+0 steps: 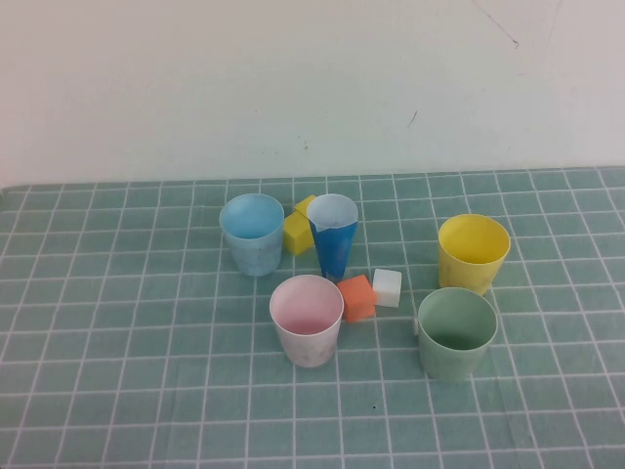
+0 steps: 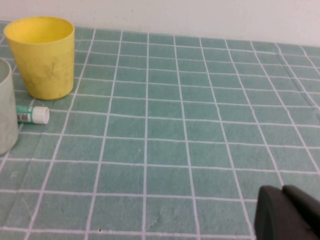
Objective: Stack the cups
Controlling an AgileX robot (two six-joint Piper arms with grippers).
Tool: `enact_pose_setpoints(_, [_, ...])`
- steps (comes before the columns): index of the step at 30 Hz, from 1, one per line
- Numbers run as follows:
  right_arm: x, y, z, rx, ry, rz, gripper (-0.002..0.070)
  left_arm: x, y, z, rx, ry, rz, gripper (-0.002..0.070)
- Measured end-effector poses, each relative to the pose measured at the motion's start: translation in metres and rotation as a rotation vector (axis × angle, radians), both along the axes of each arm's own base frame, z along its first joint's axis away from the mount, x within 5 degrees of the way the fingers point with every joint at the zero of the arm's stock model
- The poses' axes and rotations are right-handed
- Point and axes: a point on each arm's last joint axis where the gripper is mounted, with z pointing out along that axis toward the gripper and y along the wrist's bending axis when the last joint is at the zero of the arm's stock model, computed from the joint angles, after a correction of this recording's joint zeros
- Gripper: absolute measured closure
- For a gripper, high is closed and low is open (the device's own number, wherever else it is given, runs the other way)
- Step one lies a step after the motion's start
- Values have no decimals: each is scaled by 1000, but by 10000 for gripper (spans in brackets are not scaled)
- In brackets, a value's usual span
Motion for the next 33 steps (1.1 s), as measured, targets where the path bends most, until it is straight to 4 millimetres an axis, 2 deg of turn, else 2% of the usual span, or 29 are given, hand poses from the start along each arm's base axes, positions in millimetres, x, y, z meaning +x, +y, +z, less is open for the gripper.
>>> enact_pose_setpoints(7, [0,0,1,-3,-16,0,678,0,0,1,0,-9,1,677])
enact_pose_setpoints(11, [3,0,8,-12,-115,1,678,2,0,4,-1,-64,5,677])
enact_pose_setpoints(17, [5,0,36,-41,-423,3,678,4,1,25,-114,-295,28,677])
enact_pose_setpoints(21, [3,0,49,-48,-561,3,678,2,3,41,-142,-471,44,677])
enact_pose_setpoints(27, [1,0,57,171,-667,-4,678,-1,5,54,-153,-612,56,677])
enact_pose_setpoints(33, [0,0,58,82,-675,-3,678,-3,6,57,-165,-653,62,677])
